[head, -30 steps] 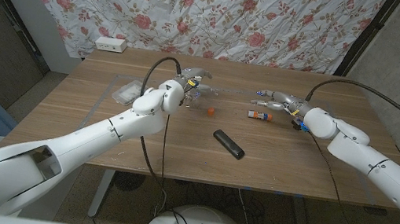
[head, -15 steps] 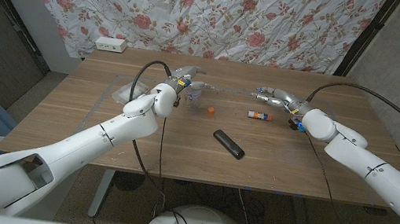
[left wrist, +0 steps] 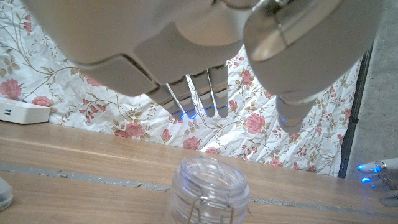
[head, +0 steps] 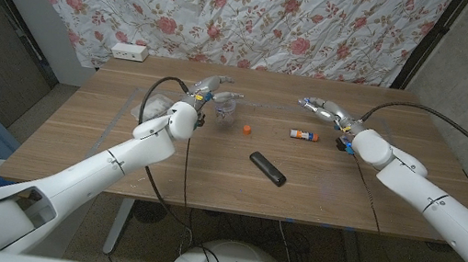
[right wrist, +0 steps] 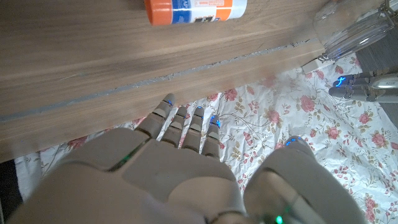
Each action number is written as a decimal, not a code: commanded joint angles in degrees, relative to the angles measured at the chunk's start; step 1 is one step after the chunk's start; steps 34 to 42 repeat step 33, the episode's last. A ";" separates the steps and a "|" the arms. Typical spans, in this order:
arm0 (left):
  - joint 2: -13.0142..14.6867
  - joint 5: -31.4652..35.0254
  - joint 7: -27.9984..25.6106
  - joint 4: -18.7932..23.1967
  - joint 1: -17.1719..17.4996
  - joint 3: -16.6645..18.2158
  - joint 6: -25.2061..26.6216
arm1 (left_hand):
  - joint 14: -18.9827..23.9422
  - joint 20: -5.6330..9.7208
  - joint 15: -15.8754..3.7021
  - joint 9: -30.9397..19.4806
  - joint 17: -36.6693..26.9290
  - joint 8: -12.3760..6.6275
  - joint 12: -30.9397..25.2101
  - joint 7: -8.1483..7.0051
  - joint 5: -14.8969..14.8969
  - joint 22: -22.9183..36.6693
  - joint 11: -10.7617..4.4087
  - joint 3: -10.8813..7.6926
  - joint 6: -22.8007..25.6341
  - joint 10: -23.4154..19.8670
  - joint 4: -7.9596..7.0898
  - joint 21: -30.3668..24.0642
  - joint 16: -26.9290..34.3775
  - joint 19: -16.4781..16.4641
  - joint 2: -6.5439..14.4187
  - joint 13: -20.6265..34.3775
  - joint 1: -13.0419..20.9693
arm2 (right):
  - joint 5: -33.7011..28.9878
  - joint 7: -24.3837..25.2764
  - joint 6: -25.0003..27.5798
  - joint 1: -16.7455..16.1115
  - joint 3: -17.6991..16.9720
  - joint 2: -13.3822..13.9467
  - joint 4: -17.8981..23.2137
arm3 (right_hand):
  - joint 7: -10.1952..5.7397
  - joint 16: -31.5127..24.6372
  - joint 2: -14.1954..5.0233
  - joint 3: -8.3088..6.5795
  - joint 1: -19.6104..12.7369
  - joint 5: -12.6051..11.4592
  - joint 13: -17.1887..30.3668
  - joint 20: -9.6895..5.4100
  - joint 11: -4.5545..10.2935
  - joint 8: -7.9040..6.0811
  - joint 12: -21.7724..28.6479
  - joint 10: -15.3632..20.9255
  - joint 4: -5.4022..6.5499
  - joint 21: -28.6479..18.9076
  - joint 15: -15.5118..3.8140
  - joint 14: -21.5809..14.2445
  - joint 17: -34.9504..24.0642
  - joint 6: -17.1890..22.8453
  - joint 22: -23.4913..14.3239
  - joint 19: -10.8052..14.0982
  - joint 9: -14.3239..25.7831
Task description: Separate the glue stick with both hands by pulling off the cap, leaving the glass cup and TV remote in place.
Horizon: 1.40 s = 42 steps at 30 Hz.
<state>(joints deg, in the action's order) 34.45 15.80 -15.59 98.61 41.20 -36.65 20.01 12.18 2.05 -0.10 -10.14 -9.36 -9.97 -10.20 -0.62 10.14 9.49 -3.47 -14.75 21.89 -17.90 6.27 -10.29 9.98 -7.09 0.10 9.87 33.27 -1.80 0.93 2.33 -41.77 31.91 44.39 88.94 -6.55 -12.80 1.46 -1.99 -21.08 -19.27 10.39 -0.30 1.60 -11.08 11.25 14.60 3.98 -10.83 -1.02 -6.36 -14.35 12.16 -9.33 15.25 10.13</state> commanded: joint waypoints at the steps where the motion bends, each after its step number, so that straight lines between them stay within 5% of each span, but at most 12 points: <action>1: -0.20 -6.97 -4.02 -2.94 2.09 3.09 -5.72 | 0.28 1.61 -0.12 0.01 -0.12 -0.21 -0.46 0.09 0.18 0.07 0.26 -0.43 -0.21 0.18 -0.16 -0.27 0.15 -0.53 0.79 0.15 0.02 | 5.62 2.53 1.19 -1.32 -1.29 -1.86 0.02 | 0.63 -0.06 -0.68 0.01 0.88 0.25 0.17 -0.21 -0.38 0.00 -0.14 -0.10 0.65 -0.21 0.45 -0.05 -0.07 0.06 -0.09 0.37 0.08; 14: -1.83 -12.64 -7.98 -7.68 4.15 5.18 -14.70 | 0.61 1.60 -0.14 0.00 -0.32 -0.33 -0.58 0.40 0.13 0.09 0.68 -1.03 -0.49 0.08 -1.36 -0.41 0.31 -0.89 3.60 0.15 -2.05 | 12.52 4.50 -4.96 -2.87 -3.03 -5.43 -4.35 | 1.06 0.07 -1.15 0.27 1.97 0.68 0.15 0.02 -0.76 0.29 -0.32 -0.47 1.21 0.03 0.85 -0.01 0.13 -0.47 -0.10 0.14 0.07; 32: -6.46 -25.04 -8.17 -15.21 7.04 9.46 -29.11 | 0.82 1.37 -0.08 0.08 -0.29 -0.15 -0.49 0.67 0.24 0.09 0.91 -1.31 -1.32 0.37 -2.41 -0.47 0.28 -1.20 5.67 0.13 -4.52 | 17.81 7.04 -7.85 -4.60 -4.58 -8.00 -5.43 | 1.73 0.24 -1.61 0.48 2.84 1.16 0.13 0.19 -0.93 0.24 -0.30 -0.35 1.59 0.21 1.01 -0.06 0.49 -0.21 -0.11 -0.06 0.05; 42: -6.32 -25.48 -7.93 -14.85 7.38 9.61 -29.33 | 0.85 1.33 -0.07 0.09 -0.28 -0.15 -0.50 0.71 0.25 0.09 0.93 -1.35 -1.35 0.36 -2.40 -0.46 0.28 -1.20 5.74 0.13 -4.54 | 17.07 6.84 -6.78 -4.38 -4.05 -7.45 -4.47 | 1.79 0.25 -1.63 0.49 2.88 1.18 0.13 0.23 -0.96 0.20 -0.29 -0.31 1.60 0.22 1.02 -0.08 0.51 -0.11 -0.11 -0.08 0.05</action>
